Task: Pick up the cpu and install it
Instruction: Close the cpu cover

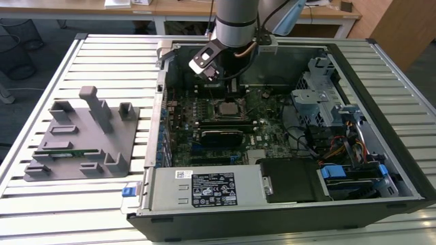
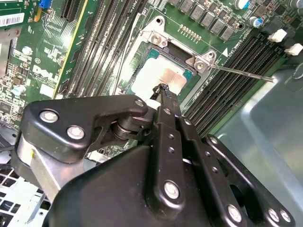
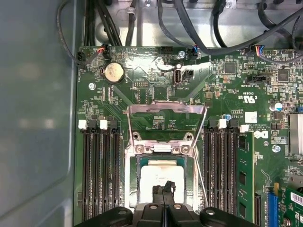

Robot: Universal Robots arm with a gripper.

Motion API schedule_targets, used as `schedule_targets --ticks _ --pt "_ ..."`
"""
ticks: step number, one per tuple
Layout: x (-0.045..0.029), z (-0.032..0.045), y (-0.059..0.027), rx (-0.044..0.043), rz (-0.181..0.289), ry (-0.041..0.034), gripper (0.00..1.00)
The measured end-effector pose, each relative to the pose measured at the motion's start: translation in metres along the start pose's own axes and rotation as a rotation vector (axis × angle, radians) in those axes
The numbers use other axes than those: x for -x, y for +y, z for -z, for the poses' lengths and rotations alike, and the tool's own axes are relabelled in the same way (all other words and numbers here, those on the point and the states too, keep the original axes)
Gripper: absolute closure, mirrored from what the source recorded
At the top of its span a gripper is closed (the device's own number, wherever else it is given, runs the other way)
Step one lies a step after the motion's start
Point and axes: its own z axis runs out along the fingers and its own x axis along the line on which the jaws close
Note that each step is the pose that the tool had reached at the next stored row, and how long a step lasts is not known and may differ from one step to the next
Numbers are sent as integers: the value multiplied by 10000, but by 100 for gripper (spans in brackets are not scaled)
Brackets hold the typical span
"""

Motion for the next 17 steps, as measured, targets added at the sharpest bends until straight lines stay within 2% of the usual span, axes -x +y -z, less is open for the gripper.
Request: schedule_targets --ticks 6,11,17 --pt "-1 43 2 0 0 1 89" --pt "-3 168 6 -1 0 -1 89" --pt "19 172 6 6 -1 -1 89"
